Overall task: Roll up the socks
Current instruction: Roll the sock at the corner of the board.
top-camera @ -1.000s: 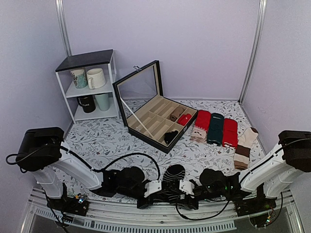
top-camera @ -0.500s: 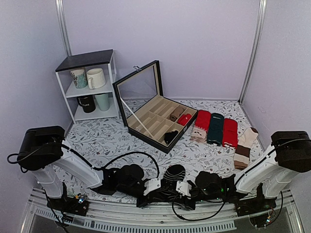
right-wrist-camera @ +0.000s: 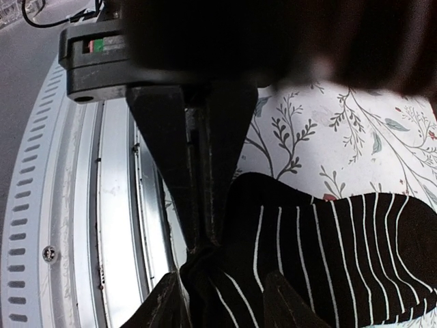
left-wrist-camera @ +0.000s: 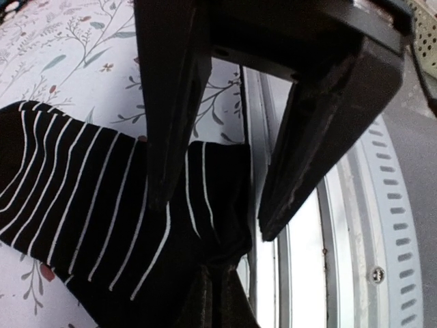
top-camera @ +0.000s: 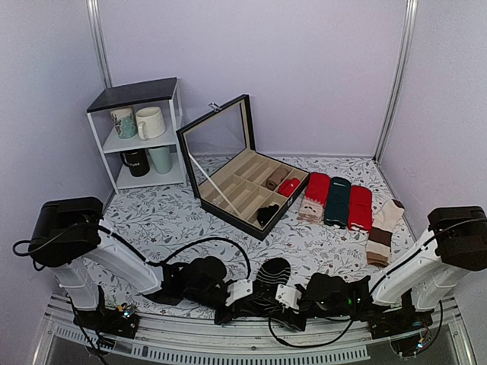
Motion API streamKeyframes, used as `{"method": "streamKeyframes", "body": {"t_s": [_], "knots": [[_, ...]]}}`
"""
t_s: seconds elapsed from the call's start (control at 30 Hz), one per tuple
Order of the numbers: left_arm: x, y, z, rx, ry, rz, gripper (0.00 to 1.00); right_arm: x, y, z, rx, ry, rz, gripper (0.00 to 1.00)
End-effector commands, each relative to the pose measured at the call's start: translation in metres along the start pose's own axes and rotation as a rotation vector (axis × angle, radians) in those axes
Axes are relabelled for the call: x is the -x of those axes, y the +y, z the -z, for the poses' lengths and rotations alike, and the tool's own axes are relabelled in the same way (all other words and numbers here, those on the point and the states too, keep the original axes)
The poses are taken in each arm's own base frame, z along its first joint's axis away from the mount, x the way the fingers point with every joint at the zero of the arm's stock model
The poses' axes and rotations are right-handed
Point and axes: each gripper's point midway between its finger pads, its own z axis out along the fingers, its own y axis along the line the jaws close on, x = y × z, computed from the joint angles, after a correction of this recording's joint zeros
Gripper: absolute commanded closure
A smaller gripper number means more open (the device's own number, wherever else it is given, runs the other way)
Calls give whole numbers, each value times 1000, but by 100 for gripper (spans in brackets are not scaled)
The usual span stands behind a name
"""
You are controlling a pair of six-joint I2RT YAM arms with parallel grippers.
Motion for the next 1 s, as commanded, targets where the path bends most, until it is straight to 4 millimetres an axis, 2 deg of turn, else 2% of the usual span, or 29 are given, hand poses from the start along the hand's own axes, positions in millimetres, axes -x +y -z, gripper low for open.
{"method": "streamKeyframes", "body": {"t_s": [0.0, 0.2, 0.33, 0.43, 0.77, 0.97], "knots": [[-58, 2, -5, 12, 205, 55, 100, -1, 9, 17, 30, -2, 26, 56], [-57, 3, -5, 13, 201, 60, 100, -2, 7, 17, 16, -16, 42, 55], [-59, 5, -4, 14, 203, 70, 100, 17, -5, 35, -42, -159, -8, 51], [-59, 5, -4, 11, 203, 75, 100, 14, -10, 37, -64, -155, -11, 50], [-62, 7, -2, 7, 206, 97, 100, 18, 18, 30, 80, -183, 104, 50], [-63, 10, -2, 10, 206, 106, 100, -8, 21, 12, 98, -84, 131, 50]]}}
